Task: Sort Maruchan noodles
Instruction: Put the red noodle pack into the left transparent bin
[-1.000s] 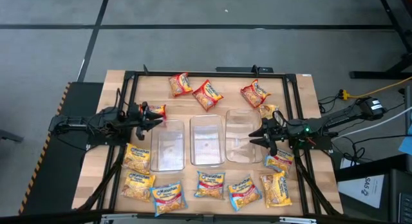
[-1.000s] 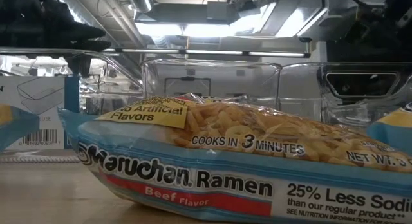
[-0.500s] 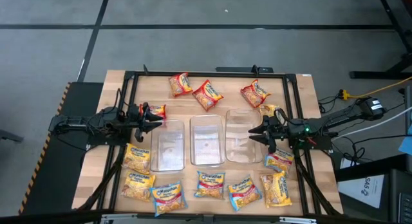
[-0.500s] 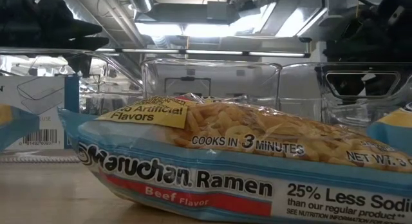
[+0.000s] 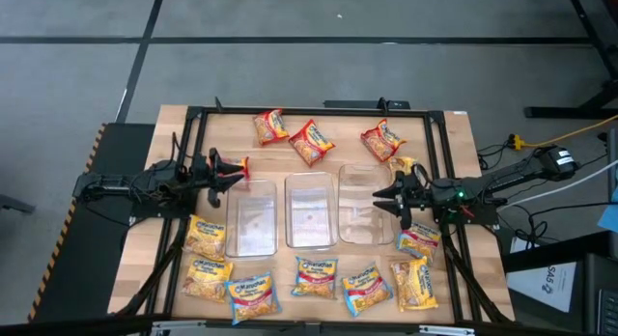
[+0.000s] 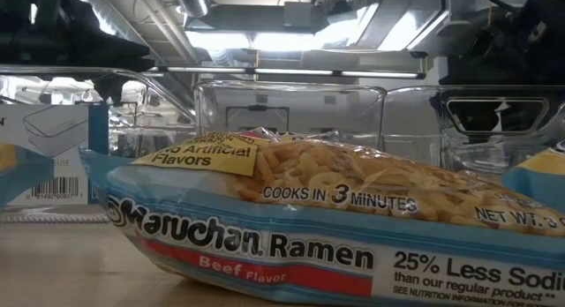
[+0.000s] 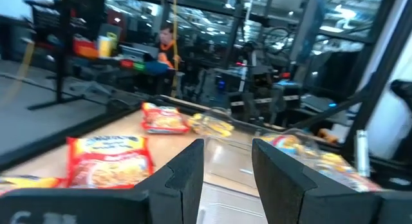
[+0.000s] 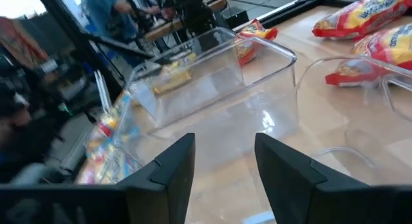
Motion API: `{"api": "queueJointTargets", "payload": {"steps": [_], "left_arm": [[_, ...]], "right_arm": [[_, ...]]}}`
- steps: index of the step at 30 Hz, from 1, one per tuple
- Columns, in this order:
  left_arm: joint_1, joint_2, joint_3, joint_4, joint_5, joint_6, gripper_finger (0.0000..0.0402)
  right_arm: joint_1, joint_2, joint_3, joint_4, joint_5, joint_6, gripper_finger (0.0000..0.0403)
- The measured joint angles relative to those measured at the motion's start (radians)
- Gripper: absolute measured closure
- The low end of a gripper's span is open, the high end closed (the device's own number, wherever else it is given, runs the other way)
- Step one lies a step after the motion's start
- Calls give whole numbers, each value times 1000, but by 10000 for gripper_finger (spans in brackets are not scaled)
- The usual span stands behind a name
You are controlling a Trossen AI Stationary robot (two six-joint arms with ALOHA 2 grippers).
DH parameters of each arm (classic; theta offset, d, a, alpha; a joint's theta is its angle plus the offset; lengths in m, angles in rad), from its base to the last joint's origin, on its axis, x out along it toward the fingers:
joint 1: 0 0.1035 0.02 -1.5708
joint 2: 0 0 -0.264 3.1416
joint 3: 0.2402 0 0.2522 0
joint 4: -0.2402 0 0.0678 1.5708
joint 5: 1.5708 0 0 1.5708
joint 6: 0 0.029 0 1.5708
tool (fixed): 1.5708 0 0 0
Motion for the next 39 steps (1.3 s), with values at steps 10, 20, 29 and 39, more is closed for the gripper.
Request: {"api": "queueJointTargets", "payload": {"steps": [10, 20, 29, 39], "left_arm": [[0, 0, 0, 0, -11, 53, 276], [0, 0, 0, 5, -81, 93, 276], [12, 1, 50, 220, -166, 236, 276], [68, 180, 491, -235, -219, 358, 276]], "right_arm": [[0, 0, 0, -4, 36, -55, 236], [0, 0, 1, -48, 76, -54, 236], [0, 0, 1, -41, 109, -70, 236], [0, 0, 1, -39, 141, -70, 236]]}}
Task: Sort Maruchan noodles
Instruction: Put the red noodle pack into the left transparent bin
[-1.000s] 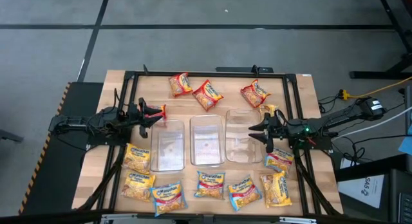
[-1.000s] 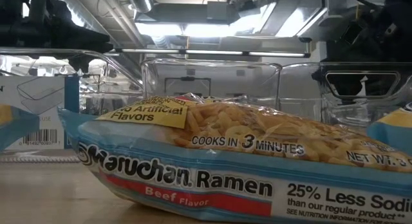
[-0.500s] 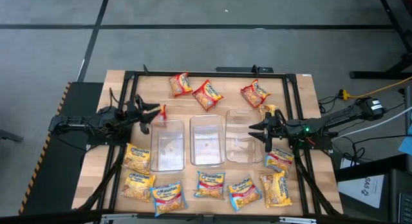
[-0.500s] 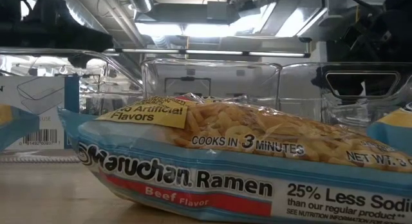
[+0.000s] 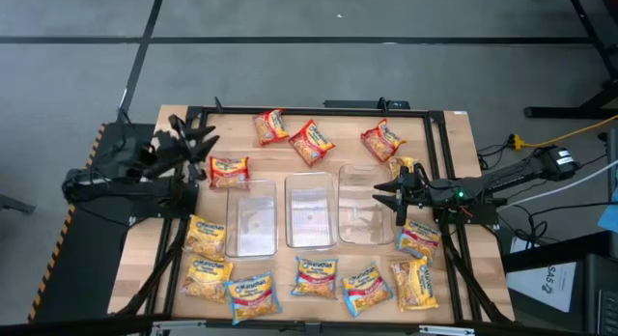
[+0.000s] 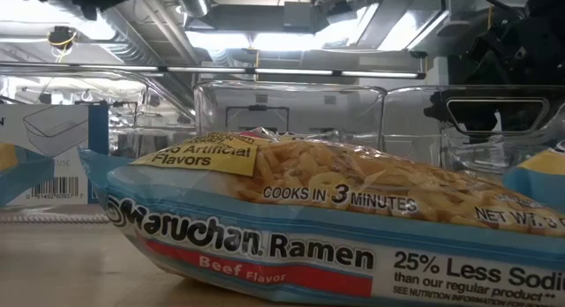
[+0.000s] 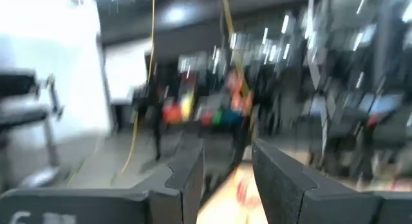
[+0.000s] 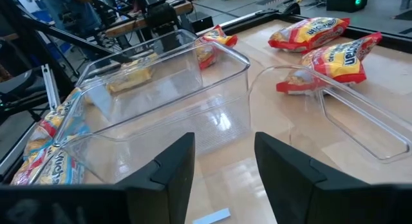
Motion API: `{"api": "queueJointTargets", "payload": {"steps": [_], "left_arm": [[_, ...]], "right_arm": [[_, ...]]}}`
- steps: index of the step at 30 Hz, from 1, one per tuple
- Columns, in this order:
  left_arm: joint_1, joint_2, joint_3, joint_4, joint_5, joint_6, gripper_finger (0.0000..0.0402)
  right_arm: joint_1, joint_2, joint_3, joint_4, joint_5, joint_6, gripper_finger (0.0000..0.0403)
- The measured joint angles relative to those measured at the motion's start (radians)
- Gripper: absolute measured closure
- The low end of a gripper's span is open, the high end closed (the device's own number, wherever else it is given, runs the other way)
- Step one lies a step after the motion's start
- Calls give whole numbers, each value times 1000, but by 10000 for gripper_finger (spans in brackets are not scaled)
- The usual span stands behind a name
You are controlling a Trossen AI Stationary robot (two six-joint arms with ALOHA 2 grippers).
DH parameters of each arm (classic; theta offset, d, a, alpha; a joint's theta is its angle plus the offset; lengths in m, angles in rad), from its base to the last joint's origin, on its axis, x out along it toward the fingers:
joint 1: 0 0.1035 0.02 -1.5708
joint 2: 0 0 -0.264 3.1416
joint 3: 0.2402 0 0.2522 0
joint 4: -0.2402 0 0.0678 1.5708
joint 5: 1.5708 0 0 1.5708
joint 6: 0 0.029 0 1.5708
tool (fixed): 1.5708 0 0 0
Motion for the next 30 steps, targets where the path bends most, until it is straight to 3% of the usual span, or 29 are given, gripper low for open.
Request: {"api": "queueJointTargets", "payload": {"steps": [9, 20, 23, 30], "left_arm": [[97, 348, 205, -507, -133, -212, 276], [400, 615, 214, -557, -69, -231, 258], [478, 665, 214, -557, 9, -225, 240], [649, 764, 215, -595, 305, -179, 211]], "right_arm": [[0, 0, 0, 2, 1, 0, 236], [0, 0, 0, 56, -6, -1, 236], [0, 0, 0, 55, -7, -1, 236], [0, 0, 0, 49, -21, -1, 236]]}}
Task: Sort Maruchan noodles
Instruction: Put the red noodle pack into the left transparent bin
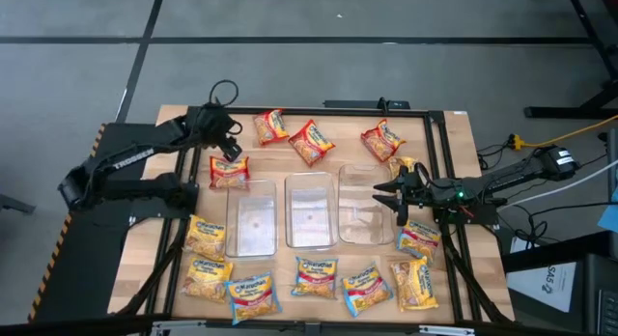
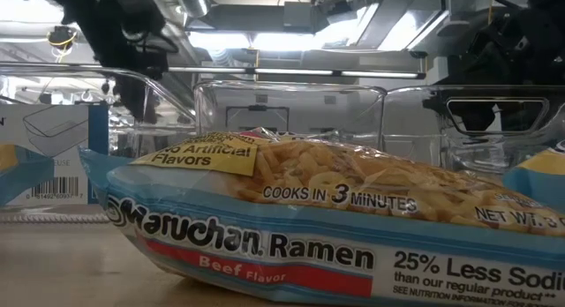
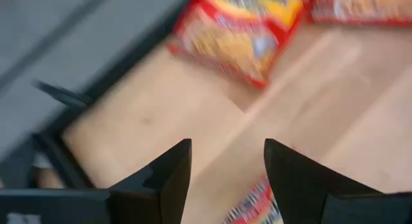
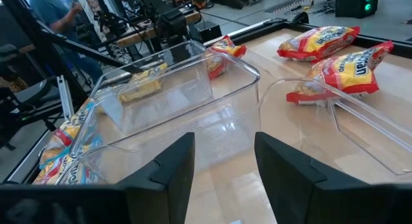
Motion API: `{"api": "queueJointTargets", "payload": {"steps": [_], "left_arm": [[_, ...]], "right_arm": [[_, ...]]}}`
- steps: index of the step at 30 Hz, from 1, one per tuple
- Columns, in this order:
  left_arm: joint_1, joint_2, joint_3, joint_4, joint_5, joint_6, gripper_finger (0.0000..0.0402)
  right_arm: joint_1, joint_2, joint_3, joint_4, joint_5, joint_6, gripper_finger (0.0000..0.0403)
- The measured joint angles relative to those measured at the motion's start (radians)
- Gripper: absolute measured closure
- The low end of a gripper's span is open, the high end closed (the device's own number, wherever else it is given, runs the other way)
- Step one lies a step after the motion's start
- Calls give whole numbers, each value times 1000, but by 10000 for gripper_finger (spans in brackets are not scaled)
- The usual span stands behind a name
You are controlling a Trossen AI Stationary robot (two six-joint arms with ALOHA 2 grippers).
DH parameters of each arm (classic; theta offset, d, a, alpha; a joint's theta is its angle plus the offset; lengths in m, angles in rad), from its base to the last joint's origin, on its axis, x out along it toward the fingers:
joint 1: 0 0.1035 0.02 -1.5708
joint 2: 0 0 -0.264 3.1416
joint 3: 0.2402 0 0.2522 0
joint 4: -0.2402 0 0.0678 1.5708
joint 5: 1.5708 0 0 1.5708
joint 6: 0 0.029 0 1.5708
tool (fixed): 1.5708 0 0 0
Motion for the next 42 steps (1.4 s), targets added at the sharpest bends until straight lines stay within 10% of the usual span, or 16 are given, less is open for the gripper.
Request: {"api": "queueJointTargets", "payload": {"steps": [31, 42], "left_arm": [[270, 389, 47, -259, 327, 114, 210], [270, 419, 43, -412, 210, 190, 210]], "right_arm": [[0, 0, 0, 0, -69, 39, 236], [0, 0, 0, 0, -71, 36, 236]]}}
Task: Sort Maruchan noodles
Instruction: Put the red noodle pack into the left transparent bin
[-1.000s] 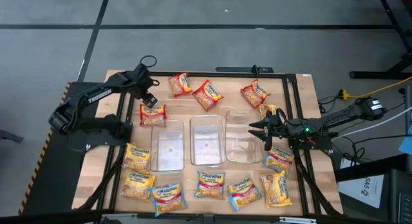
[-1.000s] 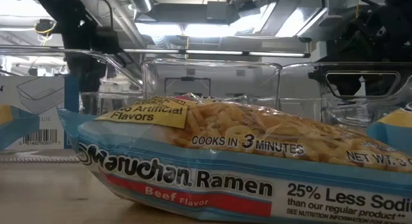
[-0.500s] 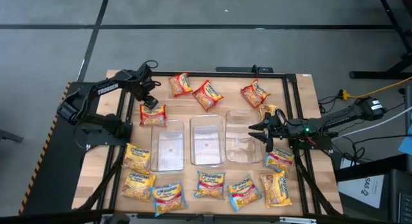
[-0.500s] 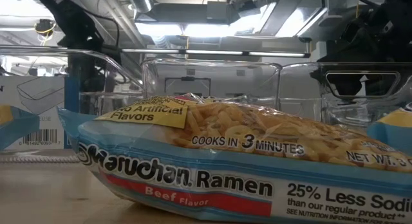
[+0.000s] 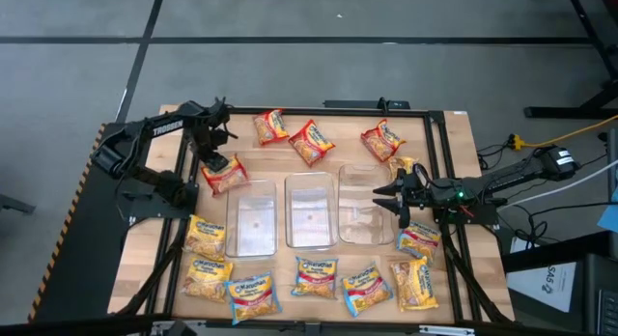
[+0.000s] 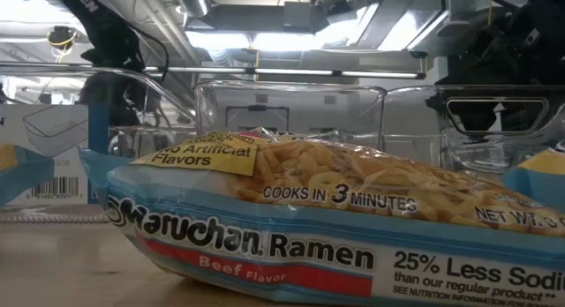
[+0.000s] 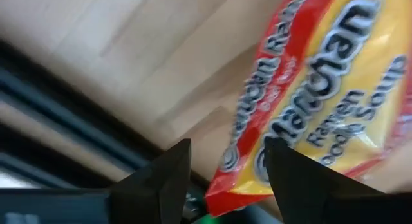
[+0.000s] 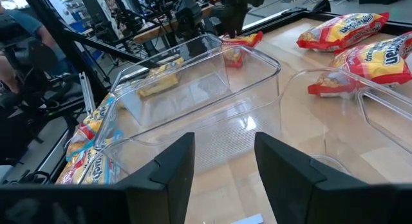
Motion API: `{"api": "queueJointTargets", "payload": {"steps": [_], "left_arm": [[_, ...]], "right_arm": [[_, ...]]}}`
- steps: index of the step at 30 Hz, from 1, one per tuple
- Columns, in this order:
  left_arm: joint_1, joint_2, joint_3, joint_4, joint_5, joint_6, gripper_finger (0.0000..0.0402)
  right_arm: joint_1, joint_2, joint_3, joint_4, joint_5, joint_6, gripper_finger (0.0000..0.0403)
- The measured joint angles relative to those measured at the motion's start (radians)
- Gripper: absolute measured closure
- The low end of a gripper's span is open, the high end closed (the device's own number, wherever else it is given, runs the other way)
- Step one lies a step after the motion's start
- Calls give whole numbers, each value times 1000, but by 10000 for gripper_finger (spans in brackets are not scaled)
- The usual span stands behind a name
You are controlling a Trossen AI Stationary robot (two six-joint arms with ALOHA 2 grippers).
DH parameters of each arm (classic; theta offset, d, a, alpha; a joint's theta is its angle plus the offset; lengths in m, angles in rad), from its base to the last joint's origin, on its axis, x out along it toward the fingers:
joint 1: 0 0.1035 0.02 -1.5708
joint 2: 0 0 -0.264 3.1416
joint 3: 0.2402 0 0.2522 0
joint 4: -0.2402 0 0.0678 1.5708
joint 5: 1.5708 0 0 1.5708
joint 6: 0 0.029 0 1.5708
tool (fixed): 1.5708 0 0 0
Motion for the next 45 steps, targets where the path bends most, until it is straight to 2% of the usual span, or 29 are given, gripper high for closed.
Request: {"api": "queueJointTargets", "payload": {"steps": [6, 13, 17, 22, 24, 26, 31, 34, 38, 42, 45], "left_arm": [[-1, 0, 0, 0, 147, 47, 210], [-1, 0, 0, 0, 139, 46, 219], [-1, 0, 0, 0, 139, 45, 260], [-1, 0, 0, 2, 138, 43, 339], [-1, 0, 1, 9, 123, 41, 376], [-2, 0, 1, 10, 73, -3, 394], [-1, 0, 1, 27, -83, -37, 400], [-6, 0, 1, 104, -102, -37, 401], [-28, 0, 1, 246, -32, -37, 401], [-67, -2, 1, 294, 87, -37, 401], [-100, -21, 1, 327, 122, -38, 401]], "right_arm": [[0, 0, 0, 0, -1, 0, 236], [0, 0, 0, 0, -1, 0, 236], [0, 0, 0, 0, -2, -1, 236], [0, 0, 0, 0, -2, -1, 236], [0, 0, 0, 0, -2, -1, 236], [0, 0, 0, 0, -2, -1, 236], [0, 0, 0, -18, -2, -1, 236], [0, 0, 0, -46, -2, -1, 236], [0, 0, 0, -75, 0, -2, 236], [0, 0, 0, -85, 0, -2, 236], [0, 0, 0, -84, 0, -2, 236]]}}
